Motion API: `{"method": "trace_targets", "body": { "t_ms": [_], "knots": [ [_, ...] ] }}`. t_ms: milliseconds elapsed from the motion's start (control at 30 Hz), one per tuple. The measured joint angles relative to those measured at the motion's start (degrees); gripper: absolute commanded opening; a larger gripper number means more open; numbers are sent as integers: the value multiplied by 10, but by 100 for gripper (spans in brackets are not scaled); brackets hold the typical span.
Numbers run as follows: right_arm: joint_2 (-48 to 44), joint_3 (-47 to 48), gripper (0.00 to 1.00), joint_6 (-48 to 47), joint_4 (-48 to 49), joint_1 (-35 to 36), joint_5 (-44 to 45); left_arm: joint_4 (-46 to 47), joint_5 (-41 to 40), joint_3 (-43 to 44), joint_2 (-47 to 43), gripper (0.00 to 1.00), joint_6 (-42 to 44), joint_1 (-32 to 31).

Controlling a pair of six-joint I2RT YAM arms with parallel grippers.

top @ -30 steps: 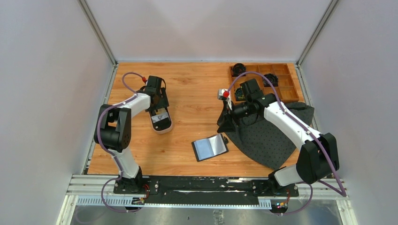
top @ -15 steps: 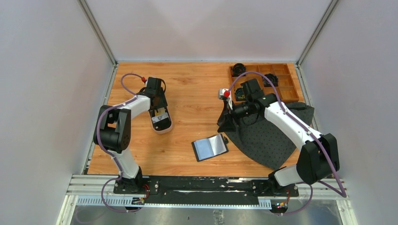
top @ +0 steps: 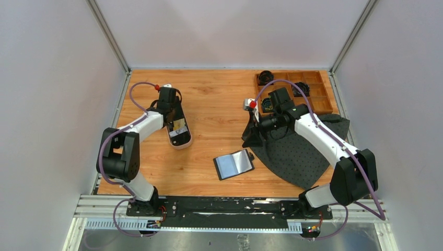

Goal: Put the credit cards into the card holder
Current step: Move the storage box to the center of the board.

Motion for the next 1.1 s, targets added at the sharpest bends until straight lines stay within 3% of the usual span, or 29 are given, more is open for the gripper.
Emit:
{"method": "trace_targets", "body": {
  "t_ms": [167, 767, 900, 1100],
  "knots": [
    [0, 0, 62, 0, 0, 0, -2, 18, 13, -16, -13, 58, 7, 0],
    [0, 0, 62, 0, 0, 0, -9, -12, 62, -1, 38, 65, 21, 22],
    [0, 0, 62, 0, 0, 0, -9, -15, 66, 4, 41, 75, 26, 22],
    [0, 0, 62, 0, 0, -2, -9, -17, 65, 4, 41, 74, 33, 22]
  ]
}}
